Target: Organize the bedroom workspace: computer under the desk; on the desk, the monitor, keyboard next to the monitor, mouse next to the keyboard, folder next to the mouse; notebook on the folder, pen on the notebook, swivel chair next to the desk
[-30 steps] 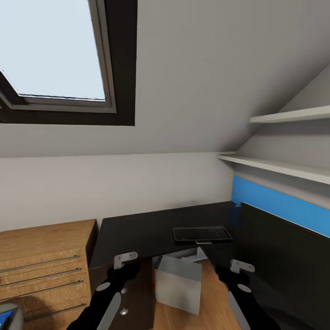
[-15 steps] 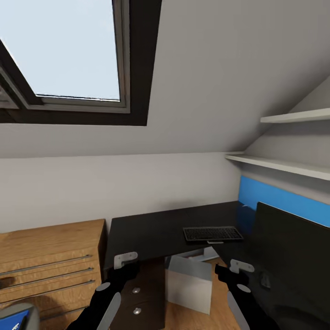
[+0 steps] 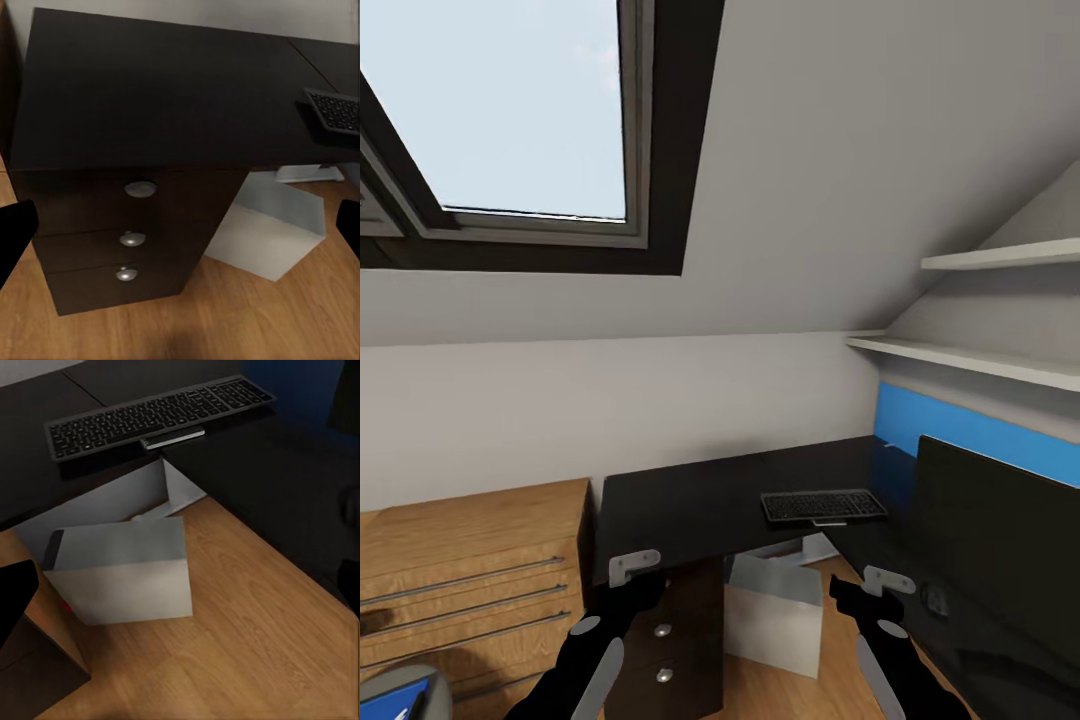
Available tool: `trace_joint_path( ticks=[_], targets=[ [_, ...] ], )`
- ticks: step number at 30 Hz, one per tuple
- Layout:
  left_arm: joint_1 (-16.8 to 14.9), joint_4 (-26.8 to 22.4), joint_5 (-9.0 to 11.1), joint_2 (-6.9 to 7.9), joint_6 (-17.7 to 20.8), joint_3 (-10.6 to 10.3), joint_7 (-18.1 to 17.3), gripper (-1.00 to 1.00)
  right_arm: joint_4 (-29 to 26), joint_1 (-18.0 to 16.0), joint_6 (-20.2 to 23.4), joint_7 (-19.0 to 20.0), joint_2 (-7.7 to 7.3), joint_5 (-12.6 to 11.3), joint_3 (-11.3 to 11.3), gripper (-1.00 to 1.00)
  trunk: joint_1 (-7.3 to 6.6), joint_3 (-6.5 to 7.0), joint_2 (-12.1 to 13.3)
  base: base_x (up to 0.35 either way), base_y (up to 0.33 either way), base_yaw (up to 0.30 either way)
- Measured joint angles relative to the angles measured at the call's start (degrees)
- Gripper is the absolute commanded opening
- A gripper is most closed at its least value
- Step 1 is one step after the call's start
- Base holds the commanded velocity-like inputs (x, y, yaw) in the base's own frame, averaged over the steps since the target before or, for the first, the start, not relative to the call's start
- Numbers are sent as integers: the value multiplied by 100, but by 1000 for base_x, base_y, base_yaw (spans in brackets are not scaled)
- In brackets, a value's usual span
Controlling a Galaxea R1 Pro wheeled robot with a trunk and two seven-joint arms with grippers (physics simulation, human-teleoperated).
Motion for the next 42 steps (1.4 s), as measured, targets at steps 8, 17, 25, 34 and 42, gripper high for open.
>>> trace_joint_path(
  ticks=[8, 17, 25, 34, 42],
  targets=[
    [0, 2, 0, 0, 1, 0, 0, 100, 1, 0, 6, -9, 2, -2, 2, 100, 0, 1, 0, 0, 1, -15],
    [0, -4, 0, 0, 0, 0, 0, 100, -2, 0, -6, -11, 0, 10, 0, 100, 0, 1, 0, 0, 0, -36],
    [-1, -499, 168, -15, 683, -1, -11, 100, 10, 1, 0, -12, -1, 6, -6, 100, 21, -16, -38, 0, 0, -224],
    [0, -644, 515, -10, 1137, 2, 12, 100, 10, 0, 0, -10, 0, 8, -2, 100, 219, -178, -400, 0, 0, -87],
    [0, -654, 546, -16, 1167, -2, 14, 100, 10, 0, 0, -11, 0, 9, -7, 100, 395, -322, -721, 0, 0, -7]
  ],
)
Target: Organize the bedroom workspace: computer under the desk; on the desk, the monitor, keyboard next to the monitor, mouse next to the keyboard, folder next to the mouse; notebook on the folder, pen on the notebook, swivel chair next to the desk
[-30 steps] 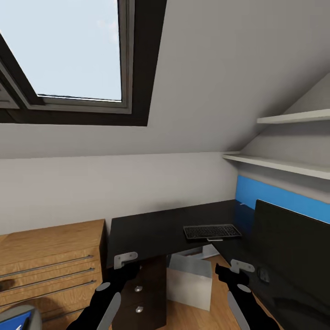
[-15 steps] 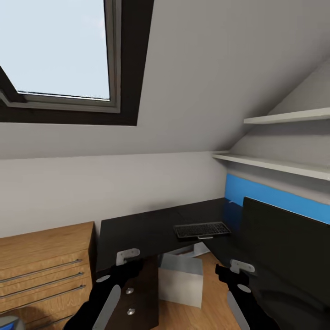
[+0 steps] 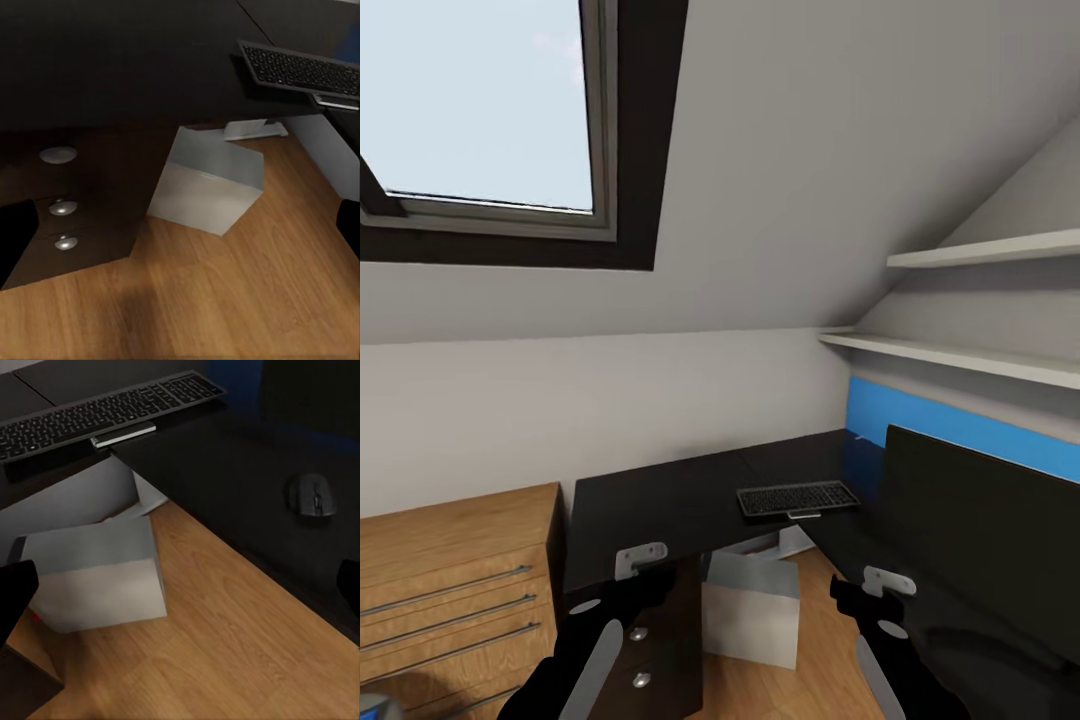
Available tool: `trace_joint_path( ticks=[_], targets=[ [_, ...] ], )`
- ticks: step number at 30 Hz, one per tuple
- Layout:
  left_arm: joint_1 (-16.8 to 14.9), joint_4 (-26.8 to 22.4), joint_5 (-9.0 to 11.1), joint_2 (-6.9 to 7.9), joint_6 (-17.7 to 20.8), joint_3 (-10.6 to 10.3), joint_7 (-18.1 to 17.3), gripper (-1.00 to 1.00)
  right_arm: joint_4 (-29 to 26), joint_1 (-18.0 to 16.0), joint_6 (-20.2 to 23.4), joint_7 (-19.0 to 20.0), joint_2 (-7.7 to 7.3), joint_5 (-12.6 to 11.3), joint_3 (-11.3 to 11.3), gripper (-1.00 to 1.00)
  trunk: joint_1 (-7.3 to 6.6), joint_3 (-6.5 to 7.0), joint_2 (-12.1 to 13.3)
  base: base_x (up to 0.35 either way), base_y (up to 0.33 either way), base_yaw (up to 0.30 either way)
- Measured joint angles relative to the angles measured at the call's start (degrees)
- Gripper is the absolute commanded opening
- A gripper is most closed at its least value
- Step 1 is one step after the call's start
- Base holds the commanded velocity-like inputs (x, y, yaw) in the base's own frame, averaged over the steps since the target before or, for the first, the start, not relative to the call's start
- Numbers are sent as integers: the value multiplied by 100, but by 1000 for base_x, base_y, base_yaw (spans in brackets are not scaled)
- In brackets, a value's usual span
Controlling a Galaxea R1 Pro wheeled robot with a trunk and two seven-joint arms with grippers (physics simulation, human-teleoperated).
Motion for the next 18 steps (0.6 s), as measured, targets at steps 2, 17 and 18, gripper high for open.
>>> trace_joint_path(
  ticks=[2, 17, 18],
  targets=[
    [0, -1, -1, 0, 2, -1, 0, 100, 0, 0, 0, 0, -3, 2, -1, 100, 44, -36, -80, 0, 0, 0],
    [0, -1, -9, -1, 3, 3, 0, 100, 0, 0, 0, 0, 0, 1, -2, 100, 374, -305, -682, 0, 0, 0],
    [1, -1, -9, -1, 3, 2, 0, 100, 0, 1, 0, 0, 0, 1, -2, 100, 395, -322, -721, 0, 0, 0]
  ],
)
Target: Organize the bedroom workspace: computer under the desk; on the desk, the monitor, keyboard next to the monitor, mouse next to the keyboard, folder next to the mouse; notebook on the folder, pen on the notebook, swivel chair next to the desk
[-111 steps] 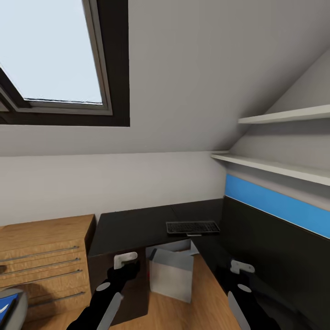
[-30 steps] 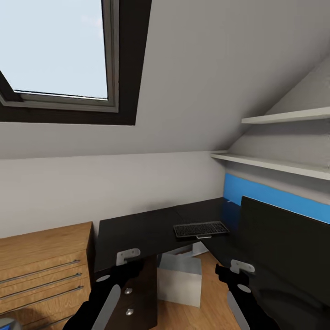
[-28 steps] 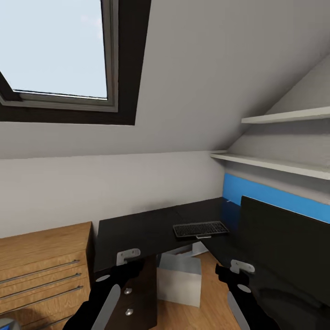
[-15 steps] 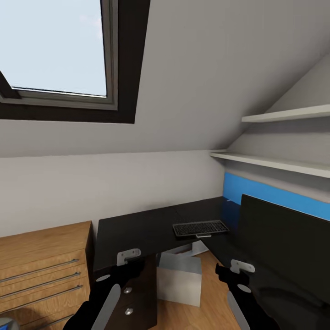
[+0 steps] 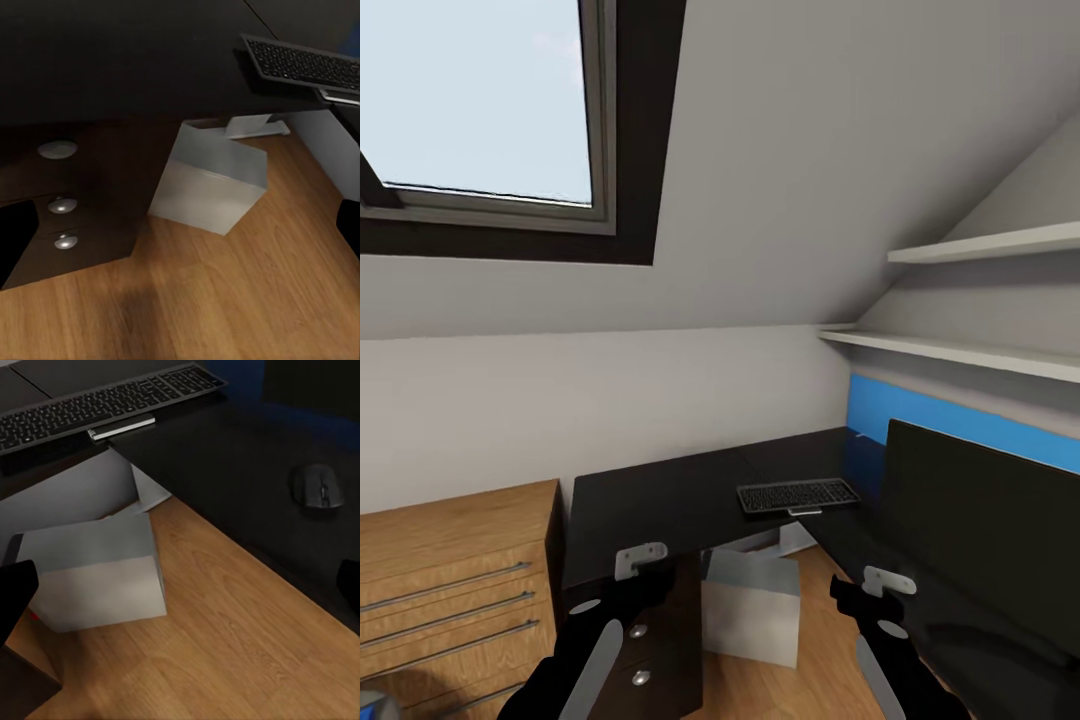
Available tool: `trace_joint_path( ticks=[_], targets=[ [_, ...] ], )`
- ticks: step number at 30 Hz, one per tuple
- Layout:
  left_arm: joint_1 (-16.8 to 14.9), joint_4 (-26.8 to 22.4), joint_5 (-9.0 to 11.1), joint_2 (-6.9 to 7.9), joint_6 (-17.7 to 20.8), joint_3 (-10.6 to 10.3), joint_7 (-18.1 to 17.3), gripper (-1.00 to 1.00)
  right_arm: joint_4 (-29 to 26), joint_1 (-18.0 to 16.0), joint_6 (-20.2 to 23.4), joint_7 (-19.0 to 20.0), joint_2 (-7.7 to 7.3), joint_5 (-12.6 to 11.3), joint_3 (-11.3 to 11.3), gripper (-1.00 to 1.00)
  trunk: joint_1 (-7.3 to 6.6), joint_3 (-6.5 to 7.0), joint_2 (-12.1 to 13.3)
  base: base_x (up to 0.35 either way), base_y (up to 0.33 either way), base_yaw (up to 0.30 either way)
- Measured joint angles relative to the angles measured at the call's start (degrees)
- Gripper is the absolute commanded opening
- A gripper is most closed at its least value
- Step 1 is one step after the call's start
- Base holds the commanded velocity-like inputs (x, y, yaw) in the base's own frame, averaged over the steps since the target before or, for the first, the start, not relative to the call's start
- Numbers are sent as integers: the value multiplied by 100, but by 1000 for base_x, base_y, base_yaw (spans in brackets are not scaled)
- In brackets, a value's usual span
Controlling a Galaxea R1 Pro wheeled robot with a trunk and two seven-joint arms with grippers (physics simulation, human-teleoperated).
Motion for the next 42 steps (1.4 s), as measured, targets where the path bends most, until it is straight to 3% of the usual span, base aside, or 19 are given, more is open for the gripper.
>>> trace_joint_path(
  ticks=[42],
  targets=[
    [2, 1, 11, -9, 5, -4, 0, 100, 0, 2, -1, 0, -3, -3, -2, 100, 923, -748, -1682, 0, 0, 0]
  ],
)
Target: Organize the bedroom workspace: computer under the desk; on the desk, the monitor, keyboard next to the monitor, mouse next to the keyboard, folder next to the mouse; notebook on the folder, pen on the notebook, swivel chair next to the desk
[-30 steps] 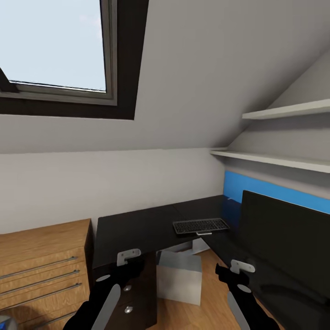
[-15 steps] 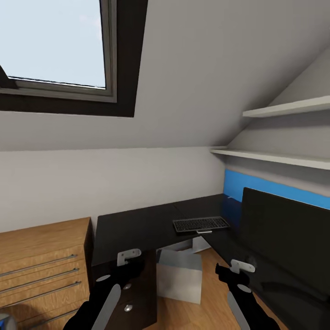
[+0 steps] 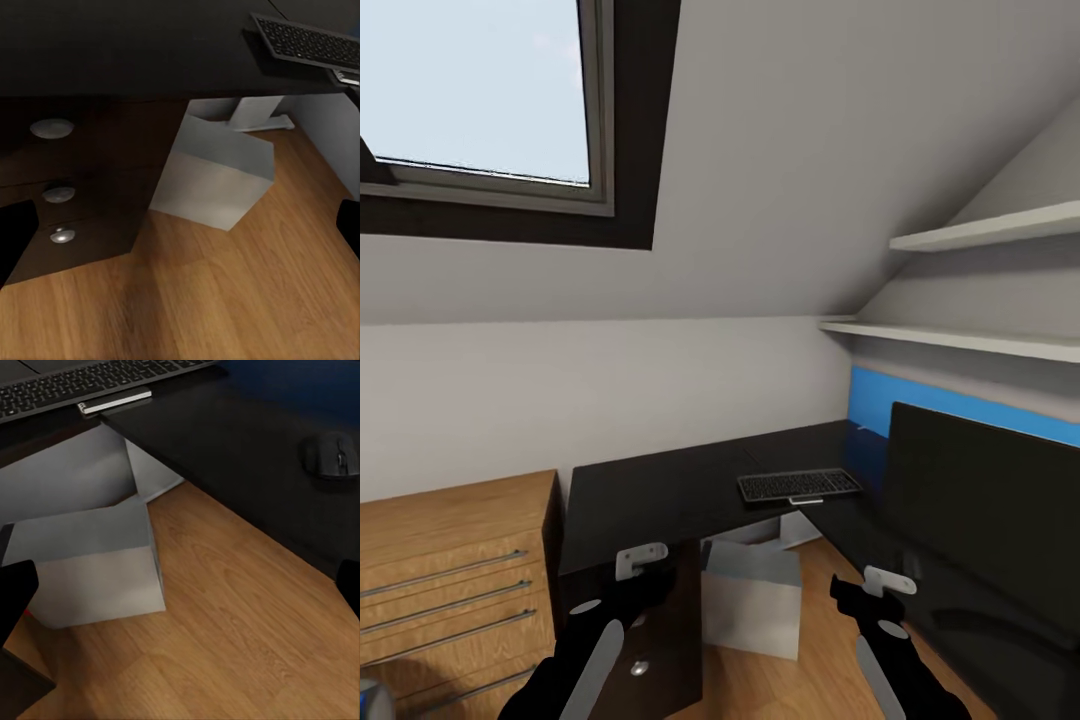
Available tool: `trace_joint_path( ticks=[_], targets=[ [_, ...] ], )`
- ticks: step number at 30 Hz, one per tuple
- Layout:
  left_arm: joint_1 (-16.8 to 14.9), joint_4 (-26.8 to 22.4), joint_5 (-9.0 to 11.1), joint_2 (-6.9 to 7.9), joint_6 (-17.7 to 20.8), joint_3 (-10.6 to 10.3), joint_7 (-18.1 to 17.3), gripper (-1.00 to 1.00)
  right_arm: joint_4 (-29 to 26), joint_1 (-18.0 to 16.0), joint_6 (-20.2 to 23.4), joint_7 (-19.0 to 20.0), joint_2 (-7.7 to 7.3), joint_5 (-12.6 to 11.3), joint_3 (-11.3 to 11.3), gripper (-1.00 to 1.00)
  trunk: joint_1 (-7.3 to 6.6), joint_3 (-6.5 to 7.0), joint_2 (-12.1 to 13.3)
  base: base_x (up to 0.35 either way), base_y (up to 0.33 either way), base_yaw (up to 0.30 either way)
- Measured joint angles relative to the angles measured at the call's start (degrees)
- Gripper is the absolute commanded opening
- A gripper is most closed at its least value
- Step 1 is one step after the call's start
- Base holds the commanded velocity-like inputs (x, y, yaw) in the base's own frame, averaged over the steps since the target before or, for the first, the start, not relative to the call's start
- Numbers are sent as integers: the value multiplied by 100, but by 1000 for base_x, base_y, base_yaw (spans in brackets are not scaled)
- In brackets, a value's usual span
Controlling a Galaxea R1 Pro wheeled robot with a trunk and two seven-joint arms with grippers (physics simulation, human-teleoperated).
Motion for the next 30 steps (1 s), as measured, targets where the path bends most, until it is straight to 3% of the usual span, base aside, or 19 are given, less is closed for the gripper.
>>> trace_joint_path(
  ticks=[30],
  targets=[
    [0, 0, 1, 0, 3, 0, 0, 100, 2, 0, 0, 1, 3, -1, 10, 100, 659, -539, -1204, 0, 0, 0]
  ],
)
